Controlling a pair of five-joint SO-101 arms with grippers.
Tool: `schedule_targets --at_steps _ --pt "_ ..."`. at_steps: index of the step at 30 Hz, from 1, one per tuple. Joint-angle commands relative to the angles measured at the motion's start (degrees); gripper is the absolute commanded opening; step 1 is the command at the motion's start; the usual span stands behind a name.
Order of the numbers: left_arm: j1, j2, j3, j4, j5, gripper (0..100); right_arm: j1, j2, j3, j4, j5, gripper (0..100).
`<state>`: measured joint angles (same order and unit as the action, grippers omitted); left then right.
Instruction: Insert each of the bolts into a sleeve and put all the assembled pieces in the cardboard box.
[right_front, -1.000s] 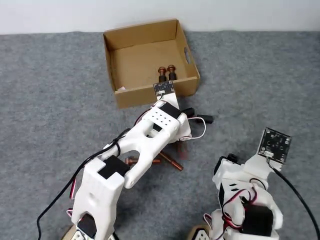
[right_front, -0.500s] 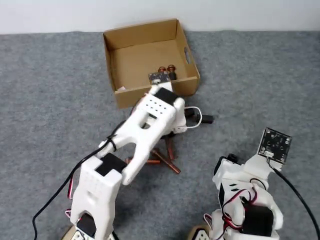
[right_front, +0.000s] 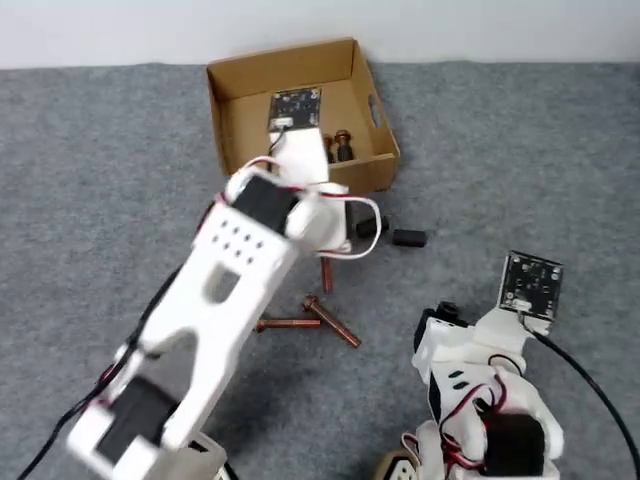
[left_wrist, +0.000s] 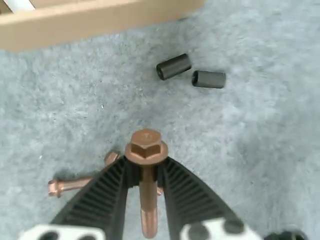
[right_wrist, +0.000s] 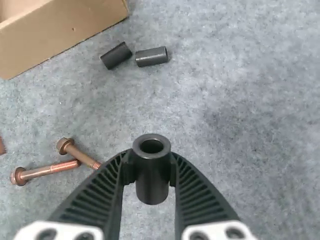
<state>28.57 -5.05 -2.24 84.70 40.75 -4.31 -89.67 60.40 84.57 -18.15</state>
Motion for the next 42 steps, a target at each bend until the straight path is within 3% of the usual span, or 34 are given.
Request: schedule_targets --at_steps 1,10,17,26,34,42 --pt "-0.4 -12.3 5.8 -5.9 -3.4 0 -1.5 -0.4 -3.4 -0.5 0.4 0.8" --pt "-0.4 -38.2 32.7 -26.0 -7.4 0 -9.6 -14.4 0.6 -4.4 6.0 0.8" --pt "-0.4 -54.0 43.5 -33.4 -7.2 0 -13.8 -14.0 3.9 -11.1 7.1 0.8" --pt "0.1 -72.4 53.8 -43.4 -7.1 0 -28.7 -14.0 11.1 -23.1 9.6 0.8" --pt "1.7 -83.1 58.9 -45.1 -7.3 0 -34.4 -13.7 15.2 -33.5 19.0 0.8" --pt "5.2 -85.2 59.4 -39.9 -7.3 0 -36.9 -13.7 15.3 -36.8 23.8 0.8"
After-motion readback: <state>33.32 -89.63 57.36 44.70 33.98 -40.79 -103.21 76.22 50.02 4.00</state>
